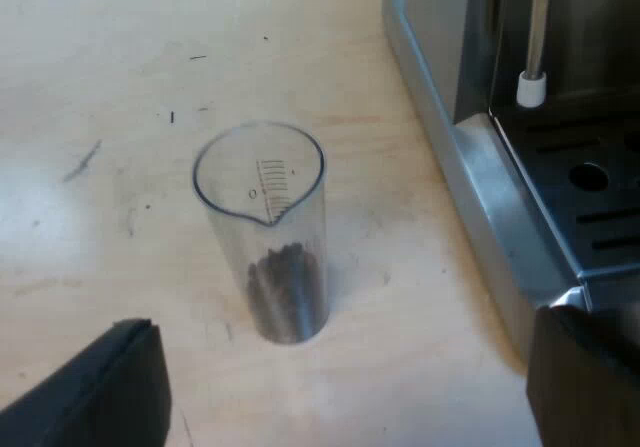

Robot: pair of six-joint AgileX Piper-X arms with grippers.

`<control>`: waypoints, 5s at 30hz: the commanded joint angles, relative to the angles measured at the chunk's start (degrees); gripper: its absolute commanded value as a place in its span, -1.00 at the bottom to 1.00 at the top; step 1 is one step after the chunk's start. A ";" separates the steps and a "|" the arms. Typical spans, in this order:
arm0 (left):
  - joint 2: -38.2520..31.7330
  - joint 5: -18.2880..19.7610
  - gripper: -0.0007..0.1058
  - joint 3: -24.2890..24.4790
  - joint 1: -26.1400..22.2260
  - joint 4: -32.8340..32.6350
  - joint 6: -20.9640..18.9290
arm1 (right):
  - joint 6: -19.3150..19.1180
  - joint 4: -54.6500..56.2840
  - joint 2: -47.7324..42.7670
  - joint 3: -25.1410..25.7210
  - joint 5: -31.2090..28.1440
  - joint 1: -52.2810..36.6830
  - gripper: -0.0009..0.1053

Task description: Pour the beans into the coffee machine

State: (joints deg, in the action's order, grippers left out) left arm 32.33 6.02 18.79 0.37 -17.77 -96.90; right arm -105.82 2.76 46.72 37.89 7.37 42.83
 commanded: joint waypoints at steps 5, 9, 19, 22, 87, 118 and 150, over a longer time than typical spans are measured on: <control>0.14 0.19 0.91 -6.50 0.11 14.70 -0.16 | -0.66 -0.89 -0.06 0.59 0.36 0.11 0.13; 0.14 0.19 0.91 -11.12 0.11 20.92 -0.86 | -0.66 -0.89 -0.06 0.59 0.34 0.11 0.13; 0.14 2.70 0.91 -12.65 0.11 25.69 -2.35 | -0.66 -0.89 -0.06 0.59 0.34 0.11 0.13; 0.14 2.57 0.91 -12.65 0.11 25.82 -2.35 | -0.66 -0.89 -0.06 0.59 0.34 0.11 0.13; 56.18 -2.17 0.91 -6.13 0.11 72.18 -1.99 | -0.66 -2.76 -0.06 0.59 0.34 0.11 0.13; 62.23 -5.48 0.91 0.96 0.11 72.06 -0.62 | -0.66 -2.76 -0.06 0.59 0.34 0.11 0.13; 49.00 -8.73 -0.65 0.83 0.11 56.72 -1.00 | -0.66 -2.76 -0.06 0.59 0.11 0.11 0.13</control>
State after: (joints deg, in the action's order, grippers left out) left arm 83.31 -1.75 19.32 0.37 40.51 -97.31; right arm -105.82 0.62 46.72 37.89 7.37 42.83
